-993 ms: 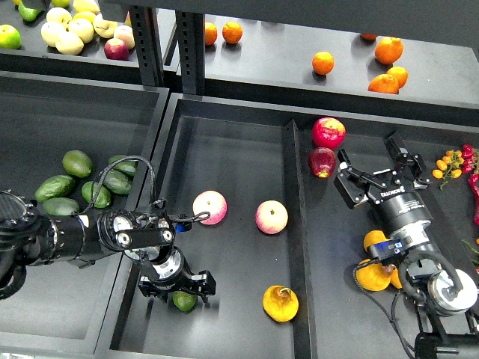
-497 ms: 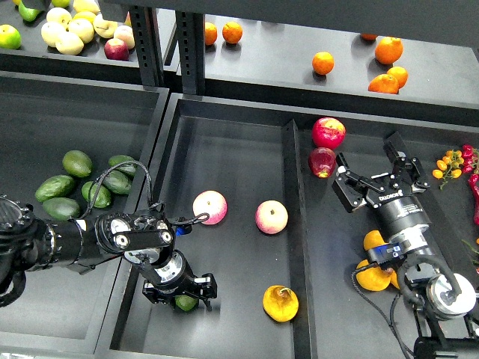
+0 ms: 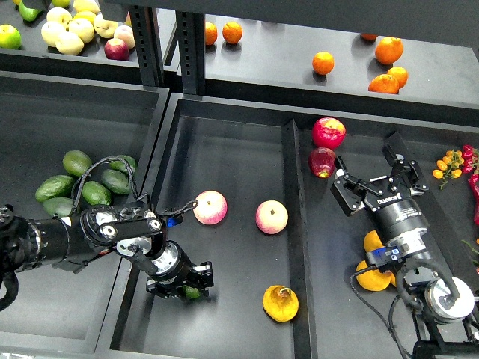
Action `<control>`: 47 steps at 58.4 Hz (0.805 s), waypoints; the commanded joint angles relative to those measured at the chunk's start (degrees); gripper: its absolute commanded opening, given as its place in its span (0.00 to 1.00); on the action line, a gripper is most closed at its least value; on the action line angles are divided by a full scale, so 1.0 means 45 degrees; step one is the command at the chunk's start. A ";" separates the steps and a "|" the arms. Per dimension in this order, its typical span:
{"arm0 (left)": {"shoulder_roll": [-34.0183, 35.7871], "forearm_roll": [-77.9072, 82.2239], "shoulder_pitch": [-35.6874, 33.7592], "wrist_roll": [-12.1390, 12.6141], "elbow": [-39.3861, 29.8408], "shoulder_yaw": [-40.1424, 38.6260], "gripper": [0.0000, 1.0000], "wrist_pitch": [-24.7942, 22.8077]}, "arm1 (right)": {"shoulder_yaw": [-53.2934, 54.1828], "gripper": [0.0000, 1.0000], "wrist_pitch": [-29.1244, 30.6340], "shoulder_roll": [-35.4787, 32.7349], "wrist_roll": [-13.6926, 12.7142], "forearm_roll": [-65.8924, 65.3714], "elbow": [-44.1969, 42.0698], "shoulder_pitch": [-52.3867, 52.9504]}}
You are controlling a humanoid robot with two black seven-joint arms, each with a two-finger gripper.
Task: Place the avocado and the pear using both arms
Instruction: 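Lower the left gripper onto the avocado and close on it, then lift the avocado and carry it to the avocado bin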
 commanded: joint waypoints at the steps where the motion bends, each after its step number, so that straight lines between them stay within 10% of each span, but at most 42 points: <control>1: 0.0258 -0.0004 -0.0185 -0.0001 -0.0091 -0.0610 0.18 0.0002 | -0.0002 1.00 0.0001 0.0000 -0.0017 0.0005 -0.0002 -0.0037; 47: 0.5005 -0.1234 -0.1631 -0.0001 0.0729 -0.3483 0.20 0.0002 | 0.1385 1.00 0.0294 0.0000 0.0002 0.0044 0.0526 0.0080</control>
